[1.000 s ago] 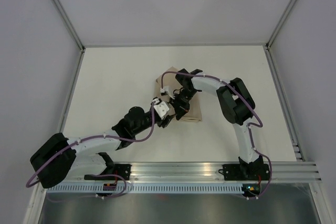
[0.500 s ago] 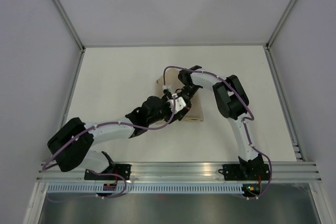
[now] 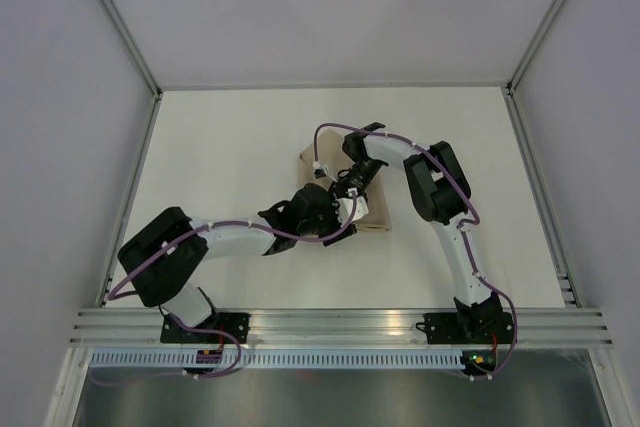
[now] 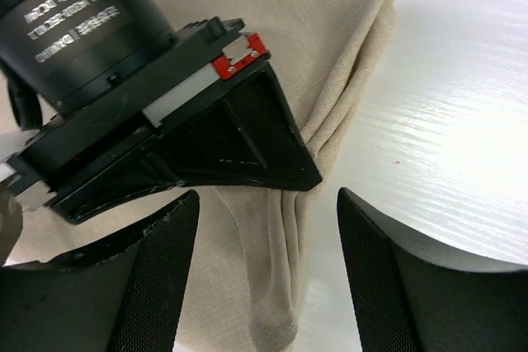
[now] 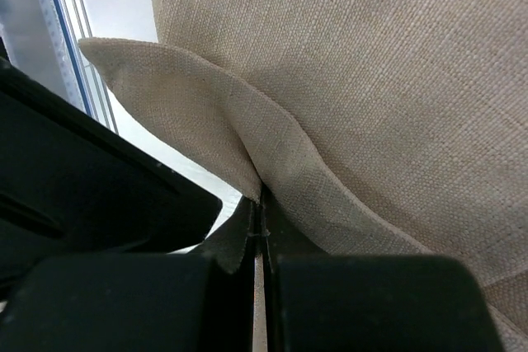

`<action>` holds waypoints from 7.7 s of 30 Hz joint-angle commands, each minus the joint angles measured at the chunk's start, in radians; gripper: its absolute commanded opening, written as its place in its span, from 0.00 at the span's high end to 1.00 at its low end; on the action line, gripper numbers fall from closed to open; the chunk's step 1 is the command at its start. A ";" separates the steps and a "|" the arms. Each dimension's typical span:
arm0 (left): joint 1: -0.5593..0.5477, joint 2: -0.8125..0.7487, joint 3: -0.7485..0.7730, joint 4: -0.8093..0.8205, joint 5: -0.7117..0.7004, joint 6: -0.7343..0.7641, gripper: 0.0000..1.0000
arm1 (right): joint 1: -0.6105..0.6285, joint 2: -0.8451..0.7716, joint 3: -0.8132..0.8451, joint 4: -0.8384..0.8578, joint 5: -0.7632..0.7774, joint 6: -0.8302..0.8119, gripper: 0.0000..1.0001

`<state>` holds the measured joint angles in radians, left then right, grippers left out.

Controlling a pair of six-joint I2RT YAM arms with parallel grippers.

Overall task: Fold the napkin, place the utensils inside, and roll it up
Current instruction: Roll the napkin with the utensil

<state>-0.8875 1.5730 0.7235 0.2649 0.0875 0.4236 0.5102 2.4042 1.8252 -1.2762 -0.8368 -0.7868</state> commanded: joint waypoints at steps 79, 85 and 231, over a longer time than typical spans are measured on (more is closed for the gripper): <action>0.093 0.295 0.160 -0.168 0.461 -0.186 0.98 | -0.325 -0.623 -0.530 0.790 0.143 0.279 0.43; 0.145 0.329 0.185 -0.179 0.566 -0.229 0.98 | -0.328 -0.812 -0.760 0.883 0.071 0.071 0.38; -0.120 0.370 0.275 -0.246 -0.037 0.227 0.81 | -0.168 0.141 0.089 -0.176 0.031 -0.330 1.00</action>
<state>-1.0229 1.8748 0.9787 0.1570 -0.0296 0.7052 0.3336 2.4958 1.9015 -1.5105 -0.8783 -1.0645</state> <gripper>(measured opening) 0.230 0.078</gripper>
